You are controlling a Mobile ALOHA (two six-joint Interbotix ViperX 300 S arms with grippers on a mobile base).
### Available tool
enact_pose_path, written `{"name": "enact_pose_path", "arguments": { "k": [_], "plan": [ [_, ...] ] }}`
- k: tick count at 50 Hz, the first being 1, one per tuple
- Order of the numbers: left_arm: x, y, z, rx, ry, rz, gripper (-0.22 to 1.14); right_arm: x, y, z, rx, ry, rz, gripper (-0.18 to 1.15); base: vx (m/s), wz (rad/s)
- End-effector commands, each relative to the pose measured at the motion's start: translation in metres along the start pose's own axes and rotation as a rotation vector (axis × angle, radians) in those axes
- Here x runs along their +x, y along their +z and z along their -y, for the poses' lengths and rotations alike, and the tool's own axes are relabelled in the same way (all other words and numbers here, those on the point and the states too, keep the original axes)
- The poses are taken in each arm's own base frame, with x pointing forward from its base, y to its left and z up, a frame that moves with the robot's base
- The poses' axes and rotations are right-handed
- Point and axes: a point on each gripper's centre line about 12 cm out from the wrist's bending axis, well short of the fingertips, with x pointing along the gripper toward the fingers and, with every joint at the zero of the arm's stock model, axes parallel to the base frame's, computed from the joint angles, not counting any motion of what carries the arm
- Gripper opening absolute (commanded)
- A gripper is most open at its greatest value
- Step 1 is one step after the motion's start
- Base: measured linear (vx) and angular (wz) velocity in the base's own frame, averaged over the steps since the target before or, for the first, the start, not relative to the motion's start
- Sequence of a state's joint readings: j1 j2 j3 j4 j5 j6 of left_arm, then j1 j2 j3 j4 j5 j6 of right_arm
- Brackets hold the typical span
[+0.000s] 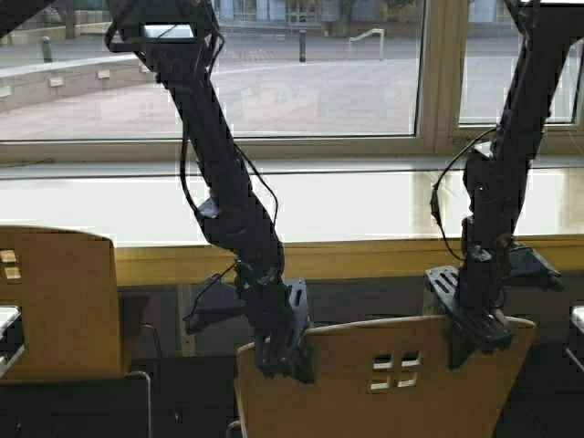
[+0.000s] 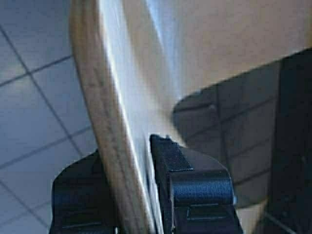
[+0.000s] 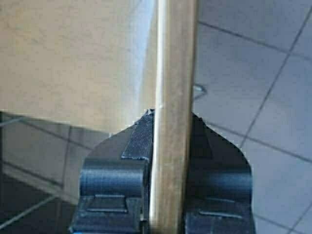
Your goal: Push the chairs under the table
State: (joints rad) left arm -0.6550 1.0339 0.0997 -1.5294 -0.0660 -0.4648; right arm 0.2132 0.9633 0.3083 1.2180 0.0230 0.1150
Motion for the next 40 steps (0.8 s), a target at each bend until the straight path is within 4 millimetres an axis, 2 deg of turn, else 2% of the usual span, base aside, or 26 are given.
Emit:
{"name": "enact_pose_path", "arguments": {
  "k": [1, 10, 19, 28, 40],
  "plan": [
    [-0.006, 0.021, 0.023, 0.002, -0.053, 0.052, 0.03, 0.009, -0.011, -0.003, -0.080, -0.001, -0.014, 0.03, 0.17, 0.07],
    [-0.010, 0.032, 0.024, -0.015, -0.054, 0.073, 0.03, 0.016, -0.014, -0.002, -0.126, -0.007, -0.036, 0.03, 0.20, 0.07],
    [-0.016, 0.038, 0.034, -0.027, -0.077, 0.093, 0.03, 0.023, -0.018, -0.003, -0.154, -0.007, -0.064, 0.03, 0.20, 0.03],
    [-0.015, 0.051, 0.042, -0.043, -0.090, 0.103, 0.03, 0.022, -0.022, 0.001, -0.162, -0.018, -0.080, 0.03, 0.22, -0.01],
    [-0.019, 0.058, 0.037, -0.041, -0.070, 0.106, 0.03, 0.020, -0.027, 0.008, -0.172, -0.037, -0.088, 0.03, 0.23, 0.00]
  ]
}}
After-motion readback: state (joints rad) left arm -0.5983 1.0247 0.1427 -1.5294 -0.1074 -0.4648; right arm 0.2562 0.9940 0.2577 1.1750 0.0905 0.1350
